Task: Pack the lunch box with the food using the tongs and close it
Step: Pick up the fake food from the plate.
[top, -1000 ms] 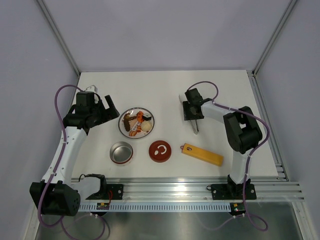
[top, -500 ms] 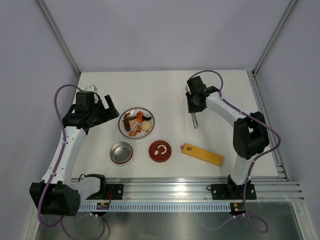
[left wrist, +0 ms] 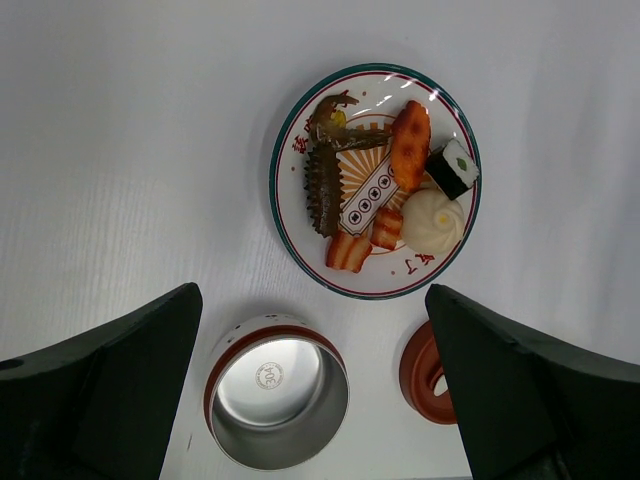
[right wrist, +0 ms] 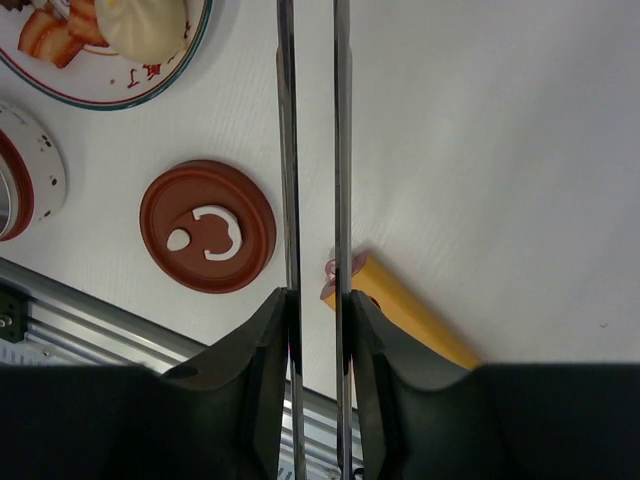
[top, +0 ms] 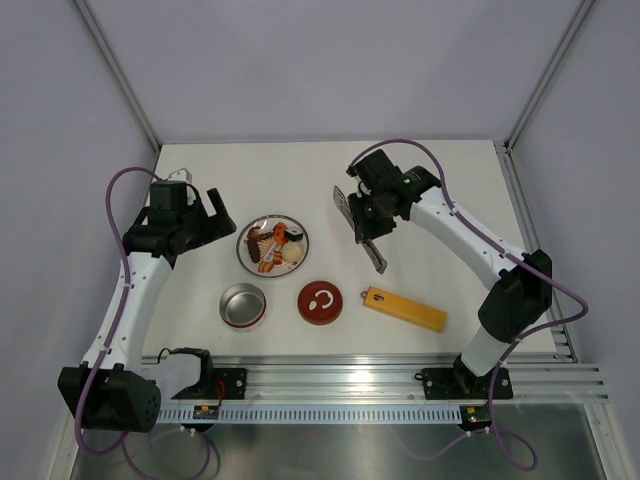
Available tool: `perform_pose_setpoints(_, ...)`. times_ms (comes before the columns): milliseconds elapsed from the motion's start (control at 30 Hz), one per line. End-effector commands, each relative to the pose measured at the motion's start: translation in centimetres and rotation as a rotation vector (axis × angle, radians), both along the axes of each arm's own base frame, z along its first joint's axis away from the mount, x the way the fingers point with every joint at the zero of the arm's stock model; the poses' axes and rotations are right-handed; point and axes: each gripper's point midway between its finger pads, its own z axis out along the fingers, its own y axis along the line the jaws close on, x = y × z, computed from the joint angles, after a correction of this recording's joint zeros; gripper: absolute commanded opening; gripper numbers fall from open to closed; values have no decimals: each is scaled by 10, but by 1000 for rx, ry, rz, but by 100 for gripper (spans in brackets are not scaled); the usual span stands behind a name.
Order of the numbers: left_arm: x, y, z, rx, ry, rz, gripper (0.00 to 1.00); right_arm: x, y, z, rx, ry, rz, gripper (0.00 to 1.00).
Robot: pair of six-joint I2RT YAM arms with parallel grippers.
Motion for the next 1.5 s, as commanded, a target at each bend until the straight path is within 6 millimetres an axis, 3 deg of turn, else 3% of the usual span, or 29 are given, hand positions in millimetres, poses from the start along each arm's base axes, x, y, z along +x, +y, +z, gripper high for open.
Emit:
perform_pose_setpoints(0,9,3,26,15,-81,13,99,-23,12,27,46,13,46,36)
perform_pose_setpoints(267,7,5,27,24,-80,17,99,-34,31,33,56,17,98,39)
perform_pose_setpoints(600,6,6,25,26,-75,19,99,-29,43,43,96,-38,90,39)
perform_pose_setpoints(900,6,6,24,21,-76,26,99,-26,66,53,190,-79,105,47)
perform_pose_setpoints(1233,5,6,22,23,-64,25,99,-15,95,40,211,-55,148,49)
perform_pose_setpoints(1467,5,6,21,27,-60,26,99,-13,103,26,194,-29,160,51)
